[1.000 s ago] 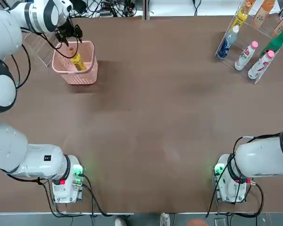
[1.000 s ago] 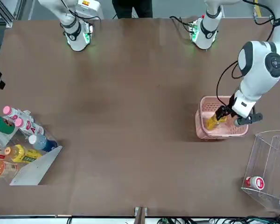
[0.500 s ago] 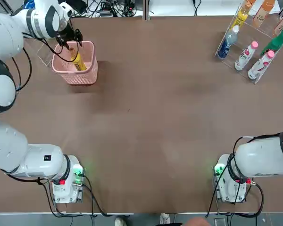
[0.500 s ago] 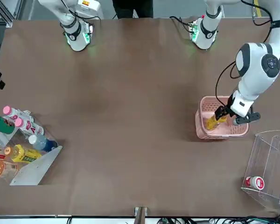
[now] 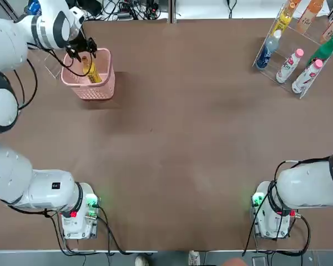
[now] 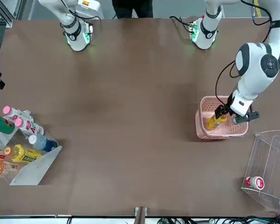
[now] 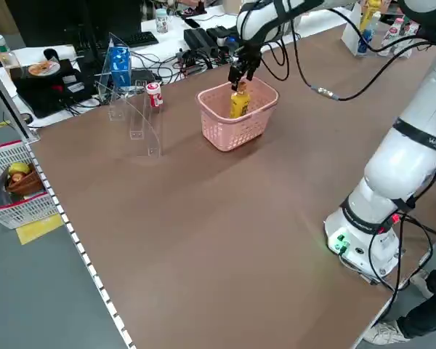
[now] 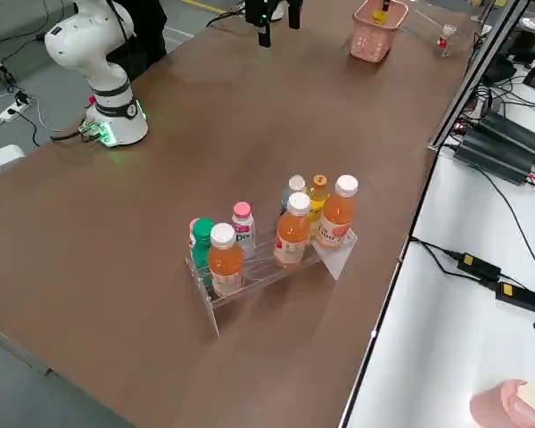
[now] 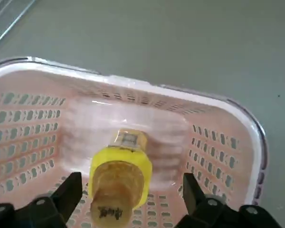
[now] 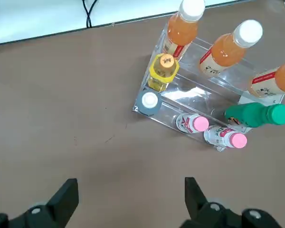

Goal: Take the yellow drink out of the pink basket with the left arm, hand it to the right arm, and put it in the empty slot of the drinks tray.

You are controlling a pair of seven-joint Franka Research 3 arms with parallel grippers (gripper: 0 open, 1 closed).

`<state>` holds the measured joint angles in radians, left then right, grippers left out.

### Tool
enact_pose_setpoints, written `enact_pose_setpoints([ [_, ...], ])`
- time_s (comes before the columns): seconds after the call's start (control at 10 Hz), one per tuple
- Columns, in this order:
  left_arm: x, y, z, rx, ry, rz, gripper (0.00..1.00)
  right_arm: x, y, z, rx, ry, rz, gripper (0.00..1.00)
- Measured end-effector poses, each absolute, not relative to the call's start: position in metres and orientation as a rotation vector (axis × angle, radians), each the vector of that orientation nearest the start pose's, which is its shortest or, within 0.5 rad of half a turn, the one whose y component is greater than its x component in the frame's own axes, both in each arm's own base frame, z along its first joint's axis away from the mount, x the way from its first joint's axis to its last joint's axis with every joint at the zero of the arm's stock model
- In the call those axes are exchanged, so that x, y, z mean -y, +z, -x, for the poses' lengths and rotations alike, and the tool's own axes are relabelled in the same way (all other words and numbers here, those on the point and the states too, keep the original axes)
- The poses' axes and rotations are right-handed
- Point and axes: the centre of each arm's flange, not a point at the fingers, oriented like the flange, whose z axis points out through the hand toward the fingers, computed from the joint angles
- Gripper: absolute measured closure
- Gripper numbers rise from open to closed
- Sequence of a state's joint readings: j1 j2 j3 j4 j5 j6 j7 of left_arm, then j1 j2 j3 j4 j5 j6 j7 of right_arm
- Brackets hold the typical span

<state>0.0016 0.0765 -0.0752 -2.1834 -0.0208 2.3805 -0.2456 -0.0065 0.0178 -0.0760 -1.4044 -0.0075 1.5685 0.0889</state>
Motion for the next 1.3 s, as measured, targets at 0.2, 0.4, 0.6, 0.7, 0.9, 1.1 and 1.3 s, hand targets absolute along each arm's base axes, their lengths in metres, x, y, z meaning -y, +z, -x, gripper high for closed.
enact_pose_setpoints([
  [0.2,0.040,0.364,-0.549,0.298,-0.195,3.161,0.07,0.046,0.693,-0.556,-0.270,-0.230,3.130,0.01],
  [0.4,0.038,0.372,-0.548,0.304,-0.217,3.160,0.10,0.046,0.693,-0.556,-0.270,-0.231,3.130,0.01],
  [0.6,0.035,0.379,-0.547,0.312,-0.233,3.158,0.11,0.046,0.694,-0.556,-0.270,-0.235,3.130,0.01],
  [0.7,0.034,0.380,-0.546,0.313,-0.234,3.158,0.13,0.046,0.695,-0.556,-0.270,-0.238,3.129,0.01],
  [0.9,0.034,0.378,-0.546,0.315,-0.230,3.158,0.15,0.047,0.696,-0.556,-0.271,-0.240,3.129,0.01],
  [1.1,0.034,0.376,-0.544,0.315,-0.223,3.157,0.16,0.047,0.696,-0.556,-0.271,-0.240,3.129,0.01],
  [1.3,0.034,0.375,-0.543,0.315,-0.218,3.157,0.19,0.047,0.696,-0.556,-0.272,-0.240,3.129,0.01],
])
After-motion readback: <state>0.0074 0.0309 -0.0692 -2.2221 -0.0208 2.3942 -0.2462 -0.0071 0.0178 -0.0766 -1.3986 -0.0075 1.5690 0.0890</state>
